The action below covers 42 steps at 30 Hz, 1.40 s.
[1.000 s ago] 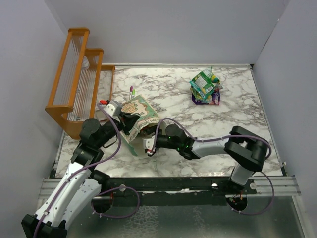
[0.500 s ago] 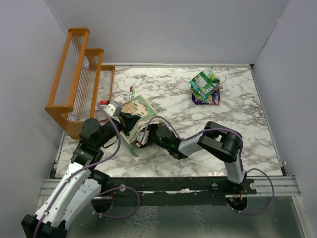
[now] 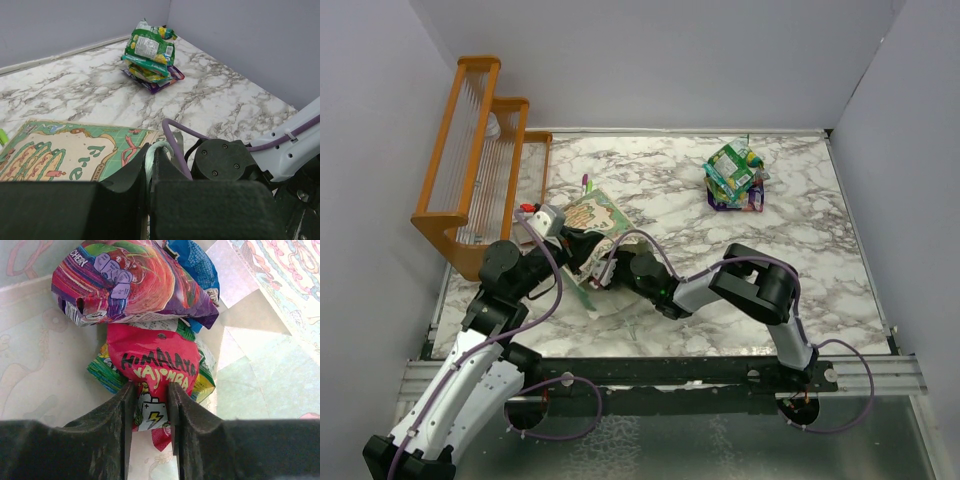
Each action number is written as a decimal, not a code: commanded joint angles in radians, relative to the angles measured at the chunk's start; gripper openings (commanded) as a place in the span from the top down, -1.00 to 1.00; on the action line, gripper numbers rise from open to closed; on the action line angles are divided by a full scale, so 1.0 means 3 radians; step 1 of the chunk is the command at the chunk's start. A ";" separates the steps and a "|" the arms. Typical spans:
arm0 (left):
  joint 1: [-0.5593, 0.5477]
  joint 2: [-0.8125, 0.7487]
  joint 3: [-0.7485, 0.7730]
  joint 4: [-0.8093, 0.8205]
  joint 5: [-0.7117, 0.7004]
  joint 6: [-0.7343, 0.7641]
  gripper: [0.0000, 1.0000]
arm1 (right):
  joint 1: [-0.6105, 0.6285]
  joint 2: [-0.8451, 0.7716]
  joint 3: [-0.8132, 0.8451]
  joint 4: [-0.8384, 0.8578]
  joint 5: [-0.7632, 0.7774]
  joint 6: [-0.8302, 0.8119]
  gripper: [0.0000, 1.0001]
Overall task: Take the snacks out of the paper bag
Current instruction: Take out the snack from the paper bag, then place the snack at the center of the board.
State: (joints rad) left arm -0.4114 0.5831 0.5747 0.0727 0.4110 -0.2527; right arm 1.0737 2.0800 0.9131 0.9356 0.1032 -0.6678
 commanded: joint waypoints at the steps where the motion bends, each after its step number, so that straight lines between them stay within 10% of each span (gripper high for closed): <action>1: 0.0031 -0.0026 0.0002 0.0003 -0.0004 0.0035 1.00 | 0.0021 -0.0080 -0.0080 0.0132 -0.0030 0.0128 0.52; 17: 0.0036 0.0020 0.0003 -0.0023 -0.0124 0.0049 1.00 | 0.0021 -0.0854 -0.0621 0.0069 -0.0409 0.0350 0.84; 33: 0.0089 -0.0032 0.0014 -0.0117 -0.0619 0.0087 1.00 | 0.0021 -0.3528 -0.1830 -0.1095 -0.1784 0.0324 0.97; 42: 0.0116 0.0020 0.0032 -0.0128 -0.0682 0.0096 1.00 | 0.0020 -0.4834 -0.1687 -0.1610 -0.1072 0.0136 0.97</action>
State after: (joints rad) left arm -0.3870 0.5877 0.5747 0.0269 0.2451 -0.2329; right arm 1.0744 0.7242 0.3790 0.5266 -0.3553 -0.5816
